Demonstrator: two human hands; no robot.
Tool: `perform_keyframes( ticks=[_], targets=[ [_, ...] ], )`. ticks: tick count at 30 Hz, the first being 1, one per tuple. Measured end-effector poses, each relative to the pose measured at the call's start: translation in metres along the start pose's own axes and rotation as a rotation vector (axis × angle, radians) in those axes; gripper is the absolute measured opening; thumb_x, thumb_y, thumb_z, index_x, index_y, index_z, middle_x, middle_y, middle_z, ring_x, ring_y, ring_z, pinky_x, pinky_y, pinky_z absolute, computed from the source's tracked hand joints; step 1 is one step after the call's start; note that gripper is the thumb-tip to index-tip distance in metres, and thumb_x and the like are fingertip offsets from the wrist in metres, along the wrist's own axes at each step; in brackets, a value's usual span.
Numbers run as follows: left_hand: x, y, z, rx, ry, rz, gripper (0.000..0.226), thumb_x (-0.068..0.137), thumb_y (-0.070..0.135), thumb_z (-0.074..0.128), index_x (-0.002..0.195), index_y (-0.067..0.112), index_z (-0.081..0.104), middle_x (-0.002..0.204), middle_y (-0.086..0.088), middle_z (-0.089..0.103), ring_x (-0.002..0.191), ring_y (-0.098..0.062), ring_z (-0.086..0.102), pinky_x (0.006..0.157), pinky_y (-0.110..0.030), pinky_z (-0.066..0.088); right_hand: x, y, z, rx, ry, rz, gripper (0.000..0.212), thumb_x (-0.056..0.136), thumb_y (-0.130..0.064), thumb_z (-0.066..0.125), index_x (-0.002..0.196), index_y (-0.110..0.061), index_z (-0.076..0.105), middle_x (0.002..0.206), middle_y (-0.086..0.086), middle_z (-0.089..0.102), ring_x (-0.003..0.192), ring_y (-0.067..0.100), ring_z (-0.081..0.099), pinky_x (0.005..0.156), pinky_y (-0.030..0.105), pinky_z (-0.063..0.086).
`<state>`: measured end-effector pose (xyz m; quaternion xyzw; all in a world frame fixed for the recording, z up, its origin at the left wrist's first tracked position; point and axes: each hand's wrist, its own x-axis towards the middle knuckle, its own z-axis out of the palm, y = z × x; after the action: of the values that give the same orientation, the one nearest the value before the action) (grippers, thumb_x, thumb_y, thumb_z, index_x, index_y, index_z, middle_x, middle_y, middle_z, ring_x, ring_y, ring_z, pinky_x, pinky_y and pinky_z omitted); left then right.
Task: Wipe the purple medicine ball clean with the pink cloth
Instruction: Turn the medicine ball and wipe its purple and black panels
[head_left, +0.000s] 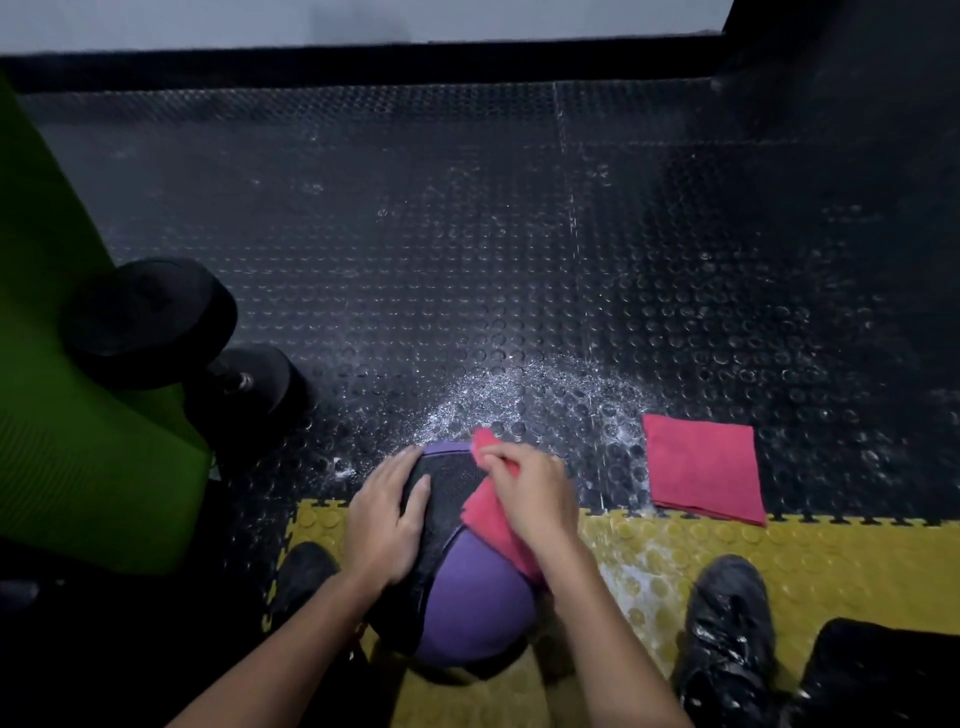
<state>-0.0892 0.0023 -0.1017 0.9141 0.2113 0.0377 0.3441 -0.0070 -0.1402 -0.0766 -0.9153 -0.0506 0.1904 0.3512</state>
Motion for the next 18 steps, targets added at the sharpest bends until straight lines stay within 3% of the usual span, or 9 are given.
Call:
perform_keyframes(
  ticks=[2, 4, 6, 9, 11, 14, 18],
  targets=[
    [-0.002, 0.001, -0.001, 0.005, -0.010, 0.016, 0.079, 0.077, 0.060, 0.021, 0.132, 0.013, 0.053, 0.138, -0.004, 0.051, 0.130, -0.019, 0.043, 0.109, -0.027, 0.025, 0.009, 0.015, -0.007, 0.064, -0.025, 0.180, 0.023, 0.091, -0.042, 0.046, 0.098, -0.035, 0.067, 0.100, -0.008, 0.068, 0.087, 0.020, 0.060, 0.074, 0.029, 0.050],
    [-0.002, 0.002, -0.002, 0.021, -0.027, 0.042, 0.078, 0.078, 0.060, 0.021, 0.132, 0.014, 0.053, 0.138, -0.003, 0.052, 0.130, -0.019, 0.043, 0.109, -0.026, 0.025, 0.005, 0.016, -0.010, 0.046, -0.021, 0.242, 0.023, 0.092, -0.038, 0.046, 0.100, -0.035, 0.067, 0.105, -0.006, 0.068, 0.090, 0.021, 0.059, 0.073, 0.024, 0.046],
    [0.000, 0.001, -0.002, 0.015, -0.051, 0.062, 0.076, 0.079, 0.058, 0.023, 0.131, 0.012, 0.054, 0.137, -0.005, 0.053, 0.129, -0.019, 0.044, 0.108, -0.024, 0.024, -0.005, 0.004, -0.009, -0.068, 0.016, 0.140, 0.023, 0.093, -0.037, 0.046, 0.105, -0.036, 0.065, 0.109, -0.004, 0.066, 0.097, 0.022, 0.055, 0.072, 0.024, 0.040],
    [0.006, -0.006, -0.005, -0.023, -0.094, 0.080, 0.076, 0.079, 0.057, 0.025, 0.130, 0.009, 0.054, 0.136, -0.007, 0.053, 0.128, -0.019, 0.045, 0.108, -0.025, 0.026, -0.023, -0.024, 0.004, -0.175, 0.018, -0.185, 0.026, 0.093, -0.037, 0.044, 0.109, -0.033, 0.064, 0.118, -0.009, 0.060, 0.106, 0.020, 0.044, 0.083, 0.028, 0.038],
    [0.011, -0.011, -0.008, -0.053, -0.114, 0.091, 0.077, 0.078, 0.057, 0.026, 0.130, 0.007, 0.053, 0.135, -0.007, 0.053, 0.126, -0.014, 0.044, 0.106, -0.019, 0.024, -0.024, -0.030, 0.008, -0.174, 0.005, -0.269, 0.026, 0.092, -0.038, 0.044, 0.108, -0.034, 0.064, 0.120, -0.013, 0.058, 0.106, 0.019, 0.044, 0.083, 0.028, 0.038],
    [0.017, -0.012, -0.011, -0.091, -0.146, 0.076, 0.078, 0.077, 0.060, 0.027, 0.132, 0.011, 0.052, 0.137, -0.003, 0.051, 0.123, -0.007, 0.040, 0.103, -0.014, 0.021, -0.003, -0.002, -0.001, -0.003, 0.020, -0.025, 0.023, 0.092, -0.039, 0.047, 0.104, -0.035, 0.066, 0.110, -0.006, 0.065, 0.096, 0.022, 0.055, 0.073, 0.027, 0.041],
    [0.025, -0.019, -0.018, -0.001, -0.199, 0.065, 0.078, 0.078, 0.066, 0.022, 0.136, 0.021, 0.048, 0.145, 0.001, 0.043, 0.134, -0.012, 0.035, 0.111, -0.026, 0.021, 0.015, 0.064, -0.023, 0.227, -0.053, 0.350, 0.022, 0.088, -0.034, 0.057, 0.102, -0.021, 0.068, 0.101, 0.000, 0.068, 0.075, 0.015, 0.056, 0.065, 0.024, 0.042]
  ],
)
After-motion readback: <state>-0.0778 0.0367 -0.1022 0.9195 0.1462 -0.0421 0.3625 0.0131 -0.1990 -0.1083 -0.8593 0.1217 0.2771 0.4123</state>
